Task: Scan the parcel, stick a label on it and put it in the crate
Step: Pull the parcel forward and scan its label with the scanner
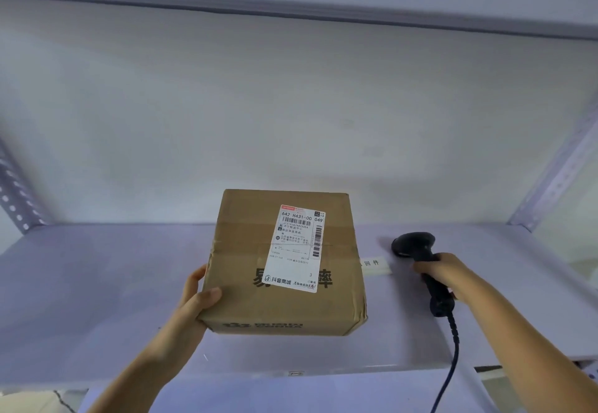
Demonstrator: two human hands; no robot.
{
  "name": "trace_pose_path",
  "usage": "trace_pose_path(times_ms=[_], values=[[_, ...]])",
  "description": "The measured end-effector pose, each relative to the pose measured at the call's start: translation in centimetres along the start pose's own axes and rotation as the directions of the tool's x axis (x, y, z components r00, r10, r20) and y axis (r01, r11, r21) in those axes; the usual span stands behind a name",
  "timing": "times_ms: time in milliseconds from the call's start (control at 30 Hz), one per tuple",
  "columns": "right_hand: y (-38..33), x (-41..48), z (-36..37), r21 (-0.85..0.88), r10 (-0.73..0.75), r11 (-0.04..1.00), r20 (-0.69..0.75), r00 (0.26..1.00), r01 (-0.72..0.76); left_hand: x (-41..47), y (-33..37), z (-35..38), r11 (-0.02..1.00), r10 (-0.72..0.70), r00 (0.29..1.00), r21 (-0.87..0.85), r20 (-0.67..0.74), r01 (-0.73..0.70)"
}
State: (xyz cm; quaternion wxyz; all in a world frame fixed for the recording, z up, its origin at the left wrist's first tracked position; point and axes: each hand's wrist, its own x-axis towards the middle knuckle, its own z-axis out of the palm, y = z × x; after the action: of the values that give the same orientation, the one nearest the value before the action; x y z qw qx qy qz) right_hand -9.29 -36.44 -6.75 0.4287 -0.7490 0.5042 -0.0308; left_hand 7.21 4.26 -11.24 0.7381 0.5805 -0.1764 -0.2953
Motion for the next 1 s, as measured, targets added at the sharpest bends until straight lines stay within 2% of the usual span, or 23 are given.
trace_pose_path(times_ms=[167, 300, 367, 467, 600, 800, 1000], values=[[0.0, -0.2, 0.5, 0.106, -0.021, 0.994, 0.003, 1.0, 0.021, -0.1, -0.2, 0.2, 1.0, -0.006, 0.999, 0.002, -0.042, 0.006], [-1.3, -2.4, -1.0, 0.219, -0.206, 0.956, 0.017, 0.979, 0.197, -0.1, -0.2, 0.2, 1.0, -0.019, 0.999, 0.001, -0.046, 0.019], [-2.7, -4.5, -2.3, 0.189, -0.342, 0.926, 0.057, 0.938, 0.326, -0.2, 0.0, 0.4, 1.0, -0.019, 0.998, -0.006, -0.052, 0.019], [-5.4, -8.5, -4.5, 0.056, -0.513, 0.858, 0.128, 0.849, 0.51, -0.4, 0.1, 0.6, 1.0, -0.015, 0.999, -0.003, -0.051, 0.015], [-8.7, -13.4, -6.0, -0.101, -0.633, 0.745, 0.204, 0.747, 0.659, -0.5, 0.2, 0.6, 1.0, -0.015, 0.999, 0.008, -0.044, 0.015], [-10.5, -15.3, -5.1, -0.275, -0.59, 0.703, 0.288, 0.754, 0.656, -0.5, 0.3, 0.6, 1.0, -0.021, 0.999, 0.013, -0.043, 0.021], [-10.4, -14.8, -3.4, -0.289, -0.543, 0.716, 0.34, 0.768, 0.635, -0.7, 0.4, 0.8, 1.0, -0.019, 0.999, 0.021, -0.035, 0.019]])
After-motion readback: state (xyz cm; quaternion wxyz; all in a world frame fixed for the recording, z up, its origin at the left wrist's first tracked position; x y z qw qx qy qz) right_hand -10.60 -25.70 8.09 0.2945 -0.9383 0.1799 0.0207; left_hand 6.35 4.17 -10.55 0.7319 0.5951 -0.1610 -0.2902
